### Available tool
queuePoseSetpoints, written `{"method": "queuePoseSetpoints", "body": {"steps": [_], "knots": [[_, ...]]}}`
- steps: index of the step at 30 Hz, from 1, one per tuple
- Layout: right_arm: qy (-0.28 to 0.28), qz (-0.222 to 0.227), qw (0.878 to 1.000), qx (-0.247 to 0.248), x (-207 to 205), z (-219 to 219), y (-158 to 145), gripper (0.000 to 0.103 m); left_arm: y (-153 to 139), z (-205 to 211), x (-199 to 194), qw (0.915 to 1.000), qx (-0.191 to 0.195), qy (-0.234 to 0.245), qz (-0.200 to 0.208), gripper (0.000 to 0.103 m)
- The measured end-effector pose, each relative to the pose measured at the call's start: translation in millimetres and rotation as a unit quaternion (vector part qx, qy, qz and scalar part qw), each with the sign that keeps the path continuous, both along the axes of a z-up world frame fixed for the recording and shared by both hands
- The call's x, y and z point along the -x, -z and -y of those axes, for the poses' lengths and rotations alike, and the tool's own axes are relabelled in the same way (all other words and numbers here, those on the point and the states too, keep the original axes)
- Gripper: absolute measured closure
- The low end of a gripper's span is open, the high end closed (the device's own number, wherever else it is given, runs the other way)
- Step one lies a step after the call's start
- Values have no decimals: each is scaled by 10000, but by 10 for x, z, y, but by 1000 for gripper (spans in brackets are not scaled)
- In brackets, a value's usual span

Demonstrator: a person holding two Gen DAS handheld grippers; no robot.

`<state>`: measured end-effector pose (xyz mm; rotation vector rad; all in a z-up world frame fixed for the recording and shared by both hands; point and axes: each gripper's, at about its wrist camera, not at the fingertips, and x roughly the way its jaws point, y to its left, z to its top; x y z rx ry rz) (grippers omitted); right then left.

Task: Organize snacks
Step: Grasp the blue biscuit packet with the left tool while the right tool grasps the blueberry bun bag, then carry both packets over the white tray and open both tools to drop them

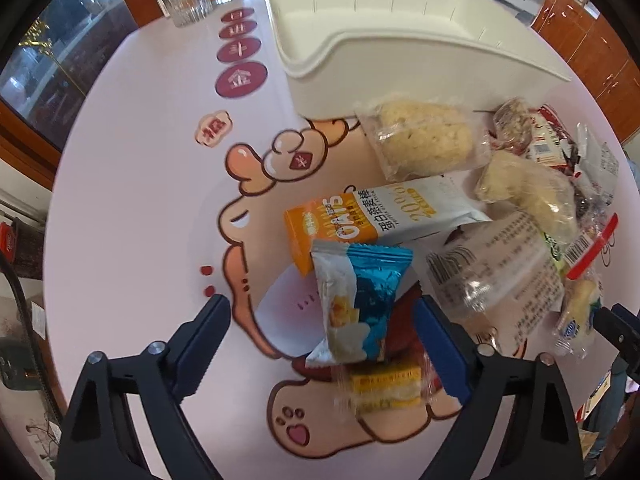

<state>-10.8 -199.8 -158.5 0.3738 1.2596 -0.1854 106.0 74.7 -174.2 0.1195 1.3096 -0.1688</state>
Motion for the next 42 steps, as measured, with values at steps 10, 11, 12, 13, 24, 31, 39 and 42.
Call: {"method": "queuePoseSetpoints", "body": {"steps": [10, 11, 12, 13, 24, 31, 39, 42], "knots": [[-78, -175, 9998, 30, -239, -180, 268, 30, 287, 61, -116, 9999, -17, 35, -115, 38], [-108, -199, 9997, 31, -252, -201, 289, 31, 289, 76, -115, 9999, -15, 66, -81, 41], [-130, -167, 9997, 113, -259, -221, 284, 34, 287, 106, -91, 10000, -1, 90, -43, 48], [-163, -162, 9996, 160, -267, -242, 286, 37, 285, 136, -80, 9999, 7, 121, 9, 52], [-406, 12, 9988, 276, -188, -350, 253, 52, 283, 339, 41, 9993, -97, 186, 311, 76], [-580, 164, 9972, 439, 142, -378, 50, 53, -243, 167, 310, 9974, 46, 178, 701, 76], [-770, 574, 9926, 746, 156, -476, -402, 53, -973, 191, 505, 9898, 521, 344, 1280, 76], [-827, 844, 9896, 816, 140, -510, -669, 53, -1270, 179, 535, 9846, 714, 463, 1525, 76]]}}
